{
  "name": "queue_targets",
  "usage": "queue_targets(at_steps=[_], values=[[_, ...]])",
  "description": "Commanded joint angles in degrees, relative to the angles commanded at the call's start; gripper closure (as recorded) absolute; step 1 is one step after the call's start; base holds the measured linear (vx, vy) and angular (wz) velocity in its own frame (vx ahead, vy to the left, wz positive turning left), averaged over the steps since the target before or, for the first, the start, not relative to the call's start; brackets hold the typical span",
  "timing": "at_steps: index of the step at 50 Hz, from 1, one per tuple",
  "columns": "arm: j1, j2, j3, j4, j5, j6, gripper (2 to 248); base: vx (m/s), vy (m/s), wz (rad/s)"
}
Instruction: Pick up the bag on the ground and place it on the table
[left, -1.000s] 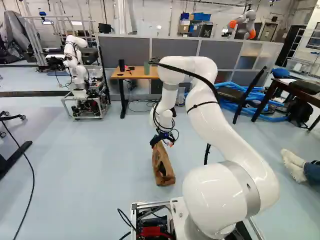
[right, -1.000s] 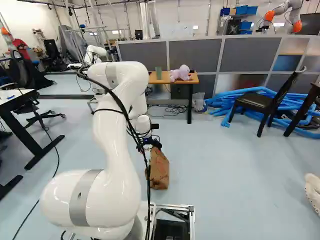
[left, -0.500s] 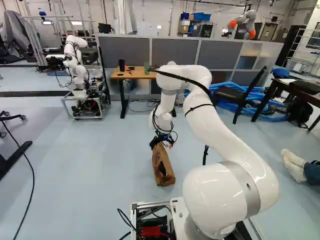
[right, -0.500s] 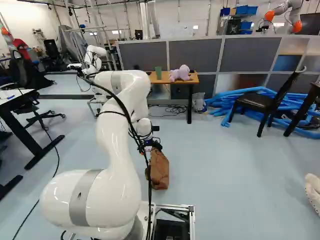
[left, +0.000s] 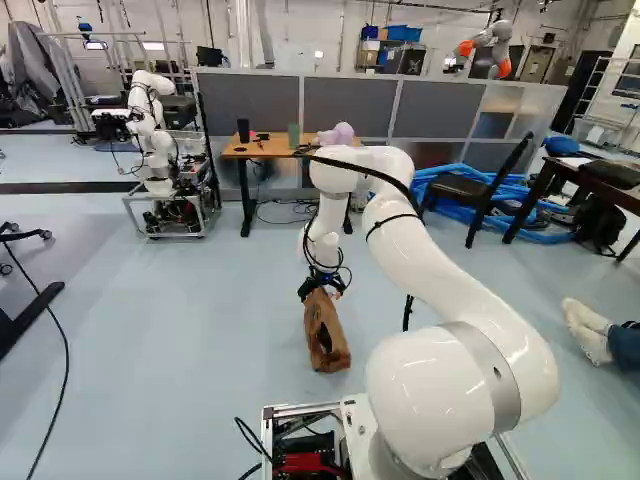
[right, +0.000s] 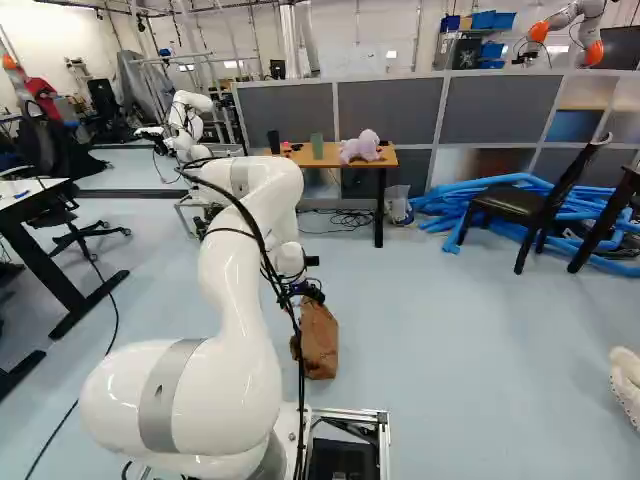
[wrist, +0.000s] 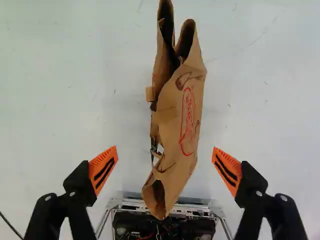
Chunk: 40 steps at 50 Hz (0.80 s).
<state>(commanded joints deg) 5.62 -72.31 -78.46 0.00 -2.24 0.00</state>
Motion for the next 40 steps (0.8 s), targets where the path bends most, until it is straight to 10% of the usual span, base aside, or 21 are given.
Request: queue_targets(at_steps=[40], values=[[0.39,-9.58,-10.33,0.00,0.00,0.00,3,0.000,0.000,0.000]])
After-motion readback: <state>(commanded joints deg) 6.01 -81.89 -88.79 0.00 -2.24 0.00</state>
